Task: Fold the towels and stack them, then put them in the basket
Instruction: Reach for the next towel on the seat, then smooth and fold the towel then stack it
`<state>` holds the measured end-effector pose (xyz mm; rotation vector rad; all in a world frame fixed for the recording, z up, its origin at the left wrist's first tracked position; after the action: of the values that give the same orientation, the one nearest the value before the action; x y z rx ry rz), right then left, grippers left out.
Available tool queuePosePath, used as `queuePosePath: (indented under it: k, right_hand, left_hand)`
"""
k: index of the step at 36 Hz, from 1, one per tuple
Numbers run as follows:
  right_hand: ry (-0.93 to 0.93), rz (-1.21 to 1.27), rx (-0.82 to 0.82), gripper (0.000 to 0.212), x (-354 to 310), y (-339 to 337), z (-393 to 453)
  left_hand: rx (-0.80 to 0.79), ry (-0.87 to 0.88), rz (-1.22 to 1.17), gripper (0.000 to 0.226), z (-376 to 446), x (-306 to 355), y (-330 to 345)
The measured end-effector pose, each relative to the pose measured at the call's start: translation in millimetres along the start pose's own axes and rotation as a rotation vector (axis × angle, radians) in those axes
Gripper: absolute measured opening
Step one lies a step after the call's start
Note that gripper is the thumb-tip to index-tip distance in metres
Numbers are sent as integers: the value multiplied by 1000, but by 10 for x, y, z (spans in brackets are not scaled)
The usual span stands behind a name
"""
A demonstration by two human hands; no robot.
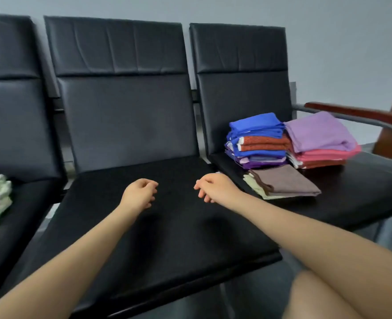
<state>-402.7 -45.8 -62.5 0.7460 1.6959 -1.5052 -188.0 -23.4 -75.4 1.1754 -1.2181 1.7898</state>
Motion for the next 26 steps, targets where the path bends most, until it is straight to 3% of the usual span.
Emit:
queuePosePath:
  k: [6,12,20,26]
  right_hand:
    - [17,39,-222,20,-477,1011,-43]
    - [3,106,-340,15,-1071,2008,7]
    - [-112,78,-403,17,-1843,3140,47]
    - [-170,18,-389,18,-2257,3771,116]
  left_hand:
    - [200,13,60,17,113,-198,-1201]
    - [275,-24,178,15,31,-595,-2254]
    - [614,-171,174,17,-439,-1155,-3615]
    - [803,-226,307,16,-883,-1424,-4194]
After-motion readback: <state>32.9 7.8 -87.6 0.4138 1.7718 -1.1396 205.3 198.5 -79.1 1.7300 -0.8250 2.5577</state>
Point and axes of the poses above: each hand's wrist, its own z-axis towards the middle knuckle, its own y-axis out of the palm, x = y × z, the point moved 6 cm from there along z, towards the middle knuckle, and after that the axes turned 8 degrees about y, right-handed, at the moved point
